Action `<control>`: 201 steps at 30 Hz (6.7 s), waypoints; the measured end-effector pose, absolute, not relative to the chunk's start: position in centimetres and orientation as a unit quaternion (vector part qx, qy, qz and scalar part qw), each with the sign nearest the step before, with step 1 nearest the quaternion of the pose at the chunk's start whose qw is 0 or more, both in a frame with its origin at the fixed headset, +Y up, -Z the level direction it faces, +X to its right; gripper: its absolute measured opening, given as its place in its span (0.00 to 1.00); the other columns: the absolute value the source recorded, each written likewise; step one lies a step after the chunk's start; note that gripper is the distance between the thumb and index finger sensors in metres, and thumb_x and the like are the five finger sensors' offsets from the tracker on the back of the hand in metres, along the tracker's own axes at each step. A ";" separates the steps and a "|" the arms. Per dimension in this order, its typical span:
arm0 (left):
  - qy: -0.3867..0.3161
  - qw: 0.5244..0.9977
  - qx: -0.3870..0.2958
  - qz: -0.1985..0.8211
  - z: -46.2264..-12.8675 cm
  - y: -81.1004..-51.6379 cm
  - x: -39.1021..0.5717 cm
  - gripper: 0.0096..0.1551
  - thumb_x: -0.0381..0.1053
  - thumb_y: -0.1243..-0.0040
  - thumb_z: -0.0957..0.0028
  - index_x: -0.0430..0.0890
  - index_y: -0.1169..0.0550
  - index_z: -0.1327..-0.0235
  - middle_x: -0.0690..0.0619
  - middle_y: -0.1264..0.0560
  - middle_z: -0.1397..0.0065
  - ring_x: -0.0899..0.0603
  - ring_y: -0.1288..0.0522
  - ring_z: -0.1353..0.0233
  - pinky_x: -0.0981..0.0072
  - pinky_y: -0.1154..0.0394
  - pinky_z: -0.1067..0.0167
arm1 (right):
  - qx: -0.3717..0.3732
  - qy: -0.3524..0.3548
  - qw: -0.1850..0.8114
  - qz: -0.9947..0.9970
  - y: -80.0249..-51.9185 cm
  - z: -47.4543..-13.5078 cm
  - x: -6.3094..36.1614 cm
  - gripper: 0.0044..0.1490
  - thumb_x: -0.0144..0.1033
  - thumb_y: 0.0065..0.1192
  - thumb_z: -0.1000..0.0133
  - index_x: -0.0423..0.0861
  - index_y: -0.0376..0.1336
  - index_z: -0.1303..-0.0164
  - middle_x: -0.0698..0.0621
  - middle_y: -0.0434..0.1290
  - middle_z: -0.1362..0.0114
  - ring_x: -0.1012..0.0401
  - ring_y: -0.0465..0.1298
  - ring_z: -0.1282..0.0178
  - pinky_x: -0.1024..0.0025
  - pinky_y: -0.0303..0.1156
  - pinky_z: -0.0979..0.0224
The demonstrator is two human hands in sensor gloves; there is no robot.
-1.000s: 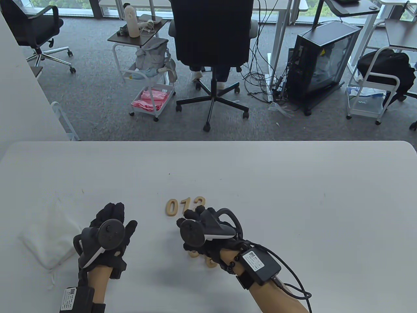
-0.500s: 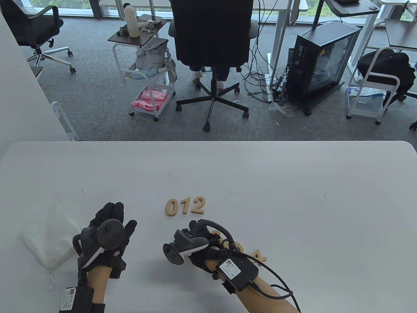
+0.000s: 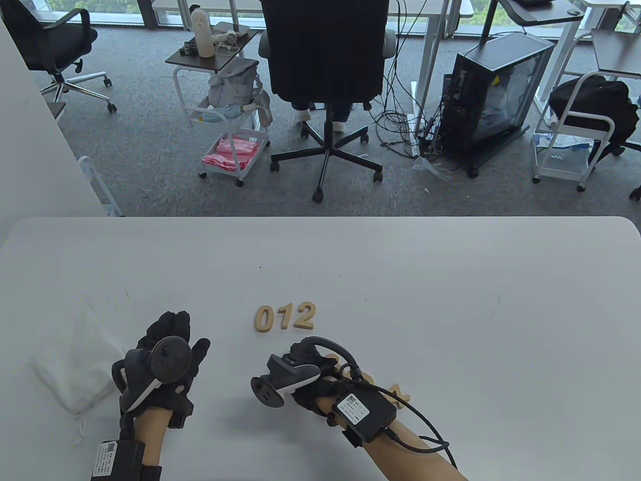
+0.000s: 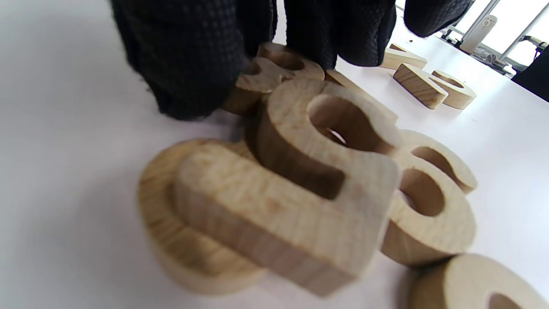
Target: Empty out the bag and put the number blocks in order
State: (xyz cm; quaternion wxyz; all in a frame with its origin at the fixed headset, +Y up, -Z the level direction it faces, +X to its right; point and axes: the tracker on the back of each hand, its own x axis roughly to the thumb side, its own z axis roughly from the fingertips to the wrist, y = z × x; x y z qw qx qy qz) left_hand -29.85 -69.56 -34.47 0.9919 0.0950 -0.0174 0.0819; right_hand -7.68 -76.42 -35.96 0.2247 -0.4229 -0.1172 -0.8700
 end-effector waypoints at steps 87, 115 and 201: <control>-0.027 0.990 0.109 0.082 -34.4 -69.4 -29.5 0.44 0.61 0.44 0.44 0.36 0.33 0.22 0.29 0.38 0.21 0.22 0.32 0.24 0.24 0.34 0.33 | 0.114 -0.098 -0.264 -0.953 -75.3 -50.1 4.5 0.34 0.32 0.73 0.47 0.33 0.68 0.32 0.38 0.80 0.43 0.50 0.89 0.56 0.64 0.91 0.56; -0.024 0.991 0.108 0.080 -34.3 -69.3 -29.5 0.44 0.61 0.44 0.44 0.36 0.33 0.22 0.29 0.38 0.21 0.22 0.31 0.24 0.24 0.34 0.33 | 0.048 -0.086 -0.083 -0.992 -75.7 -50.5 2.7 0.31 0.36 0.73 0.48 0.35 0.72 0.37 0.43 0.83 0.50 0.54 0.87 0.60 0.66 0.88 0.59; -0.032 0.990 0.114 0.073 -33.8 -69.2 -28.9 0.43 0.61 0.44 0.44 0.36 0.33 0.22 0.29 0.37 0.21 0.22 0.31 0.25 0.24 0.34 0.34 | -0.168 -0.093 0.067 -0.979 -76.8 -33.4 12.2 0.41 0.43 0.72 0.53 0.42 0.65 0.29 0.40 0.75 0.35 0.49 0.83 0.47 0.58 0.85 0.43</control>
